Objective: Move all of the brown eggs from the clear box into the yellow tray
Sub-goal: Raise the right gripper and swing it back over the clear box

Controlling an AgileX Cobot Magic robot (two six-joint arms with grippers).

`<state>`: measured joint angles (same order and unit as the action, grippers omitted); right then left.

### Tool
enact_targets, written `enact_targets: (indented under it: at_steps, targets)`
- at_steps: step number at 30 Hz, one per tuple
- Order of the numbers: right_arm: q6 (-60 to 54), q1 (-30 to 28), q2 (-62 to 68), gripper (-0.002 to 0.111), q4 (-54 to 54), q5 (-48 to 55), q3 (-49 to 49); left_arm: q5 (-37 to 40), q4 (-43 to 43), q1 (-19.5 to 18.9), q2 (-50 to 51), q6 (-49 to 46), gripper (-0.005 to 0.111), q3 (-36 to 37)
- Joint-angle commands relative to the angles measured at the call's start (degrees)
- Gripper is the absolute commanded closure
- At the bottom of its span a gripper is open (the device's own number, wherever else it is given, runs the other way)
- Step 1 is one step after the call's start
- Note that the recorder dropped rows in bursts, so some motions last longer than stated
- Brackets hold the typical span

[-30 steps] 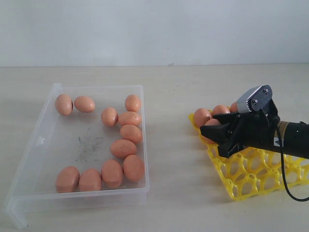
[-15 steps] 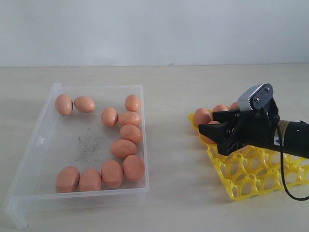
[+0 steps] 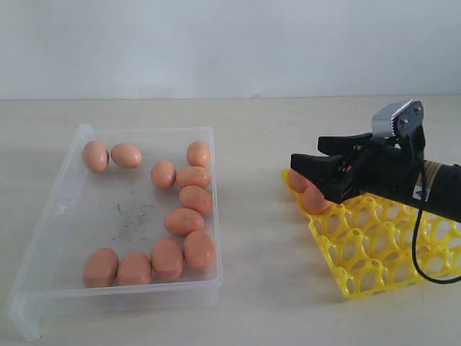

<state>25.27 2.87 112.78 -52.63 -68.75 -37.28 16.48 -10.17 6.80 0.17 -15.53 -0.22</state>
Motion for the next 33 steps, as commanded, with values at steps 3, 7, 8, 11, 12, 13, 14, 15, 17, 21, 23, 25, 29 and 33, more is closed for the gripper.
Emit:
enact_targets:
  at_steps: [3,7,8,11,12,13,14,15,17,21,23,25,29,33]
  targets:
    - [6.4,2.1,-5.8,0.041,-5.1,-1.2,0.1,-0.1,0.1,0.3,-0.2,0.0,0.103,0.2]
    - [4.0,9.1,-9.2,0.058,-7.6,-1.2,0.1,-0.1,0.1,0.3,-0.2,0.0,0.103,0.2]
    - [1.5,11.1,-9.9,0.067,-7.8,-1.2,-0.1,-0.1,0.1,0.3,-0.2,0.0,0.103,0.2]
    - [-13.6,18.5,-12.0,0.108,-6.2,6.1,-0.1,-0.1,0.1,0.3,-0.2,0.0,0.103,0.2]
    - [-17.7,21.2,-12.4,0.107,-3.3,8.6,-0.1,-0.1,0.1,0.3,-0.2,0.0,0.103,0.2]
    - [-21.8,23.9,-12.9,0.107,1.4,11.1,-0.1,-0.1,0.1,0.3,-0.2,0.0,0.103,0.2]
    - [-25.3,26.7,-13.4,0.107,5.9,13.5,-0.1,-0.1,0.1,0.3,-0.2,0.0,0.103,0.2]
    - [-30.9,29.3,-13.7,0.107,12.6,15.7,-0.1,-0.1,0.1,0.3,-0.2,0.0,0.103,0.2]
    - [-43.7,34.1,-14.0,0.107,27.4,18.0,-0.1,-0.1,0.1,0.3,-0.2,0.0,0.103,0.2]
    - [-60.1,42.4,-14.3,0.107,61.4,26.6,-4.9,-0.1,0.1,0.3,-0.2,0.0,0.103,0.2]
    - [-60.4,42.8,-14.3,0.107,71.0,46.8,-13.1,-0.1,0.1,0.3,-0.2,0.0,0.103,0.2]
    - [-60.1,41.6,-13.0,0.107,71.9,72.1,-21.9,-0.1,0.1,0.3,-0.2,0.0,0.103,0.2]
    - [-55.2,41.6,-8.6,0.107,74.6,103.0,-38.1,-0.1,0.1,0.3,-0.2,0.0,0.103,0.2]
    - [-56.0,41.6,-4.7,0.102,74.0,115.2,-48.0,-0.1,0.1,0.3,-0.2,0.0,0.103,0.2]
